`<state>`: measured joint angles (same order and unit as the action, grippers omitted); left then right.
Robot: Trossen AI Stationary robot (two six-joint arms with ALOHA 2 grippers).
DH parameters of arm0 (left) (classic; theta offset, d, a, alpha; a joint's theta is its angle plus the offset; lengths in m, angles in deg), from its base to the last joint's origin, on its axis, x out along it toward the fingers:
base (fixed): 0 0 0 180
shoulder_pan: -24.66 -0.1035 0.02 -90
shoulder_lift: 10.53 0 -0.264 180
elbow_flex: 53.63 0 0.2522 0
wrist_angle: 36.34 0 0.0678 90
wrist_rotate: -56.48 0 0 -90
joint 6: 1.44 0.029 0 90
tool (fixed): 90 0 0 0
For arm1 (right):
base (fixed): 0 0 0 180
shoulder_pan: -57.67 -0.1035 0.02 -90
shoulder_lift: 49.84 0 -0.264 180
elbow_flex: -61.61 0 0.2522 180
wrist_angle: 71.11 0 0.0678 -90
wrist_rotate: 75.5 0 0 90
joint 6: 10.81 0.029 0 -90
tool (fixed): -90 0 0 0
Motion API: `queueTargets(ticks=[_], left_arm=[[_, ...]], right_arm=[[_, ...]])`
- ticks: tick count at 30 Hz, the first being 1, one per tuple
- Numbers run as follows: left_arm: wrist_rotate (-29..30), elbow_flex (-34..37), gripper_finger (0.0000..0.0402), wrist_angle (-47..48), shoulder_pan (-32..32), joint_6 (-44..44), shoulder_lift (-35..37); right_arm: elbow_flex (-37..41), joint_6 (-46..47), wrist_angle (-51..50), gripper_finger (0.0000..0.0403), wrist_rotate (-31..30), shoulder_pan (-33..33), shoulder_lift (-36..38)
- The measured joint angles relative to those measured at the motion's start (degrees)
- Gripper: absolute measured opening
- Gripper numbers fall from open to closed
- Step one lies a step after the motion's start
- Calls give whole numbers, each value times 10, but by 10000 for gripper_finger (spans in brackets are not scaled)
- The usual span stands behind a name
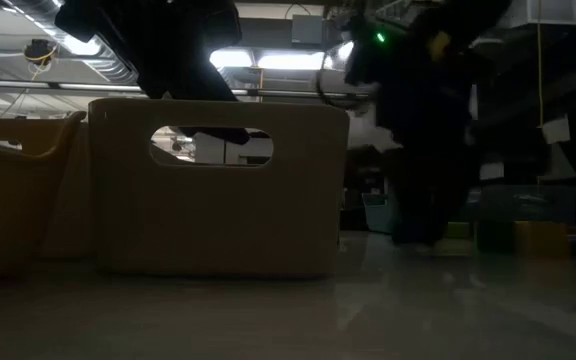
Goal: Sort blocks
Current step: Put the purple block into the yellow bin
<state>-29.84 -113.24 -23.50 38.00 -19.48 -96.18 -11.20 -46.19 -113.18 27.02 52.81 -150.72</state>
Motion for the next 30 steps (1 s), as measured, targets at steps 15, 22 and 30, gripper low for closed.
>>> queueTargets(ticks=[15, 22, 30], left_arm=[[128, 0, 205, -100, -1, 0, 0], [153, 0, 205, -128, -3, 18, 0], [181, 0, 205, -128, -4, 53, 0]], right_arm=[[-185, 38, -117, 73, -60, 0, 2], [-199, 74, -40, 65, -113, 0, 2], [-199, 88, -13, 72, -126, 0, 2]])
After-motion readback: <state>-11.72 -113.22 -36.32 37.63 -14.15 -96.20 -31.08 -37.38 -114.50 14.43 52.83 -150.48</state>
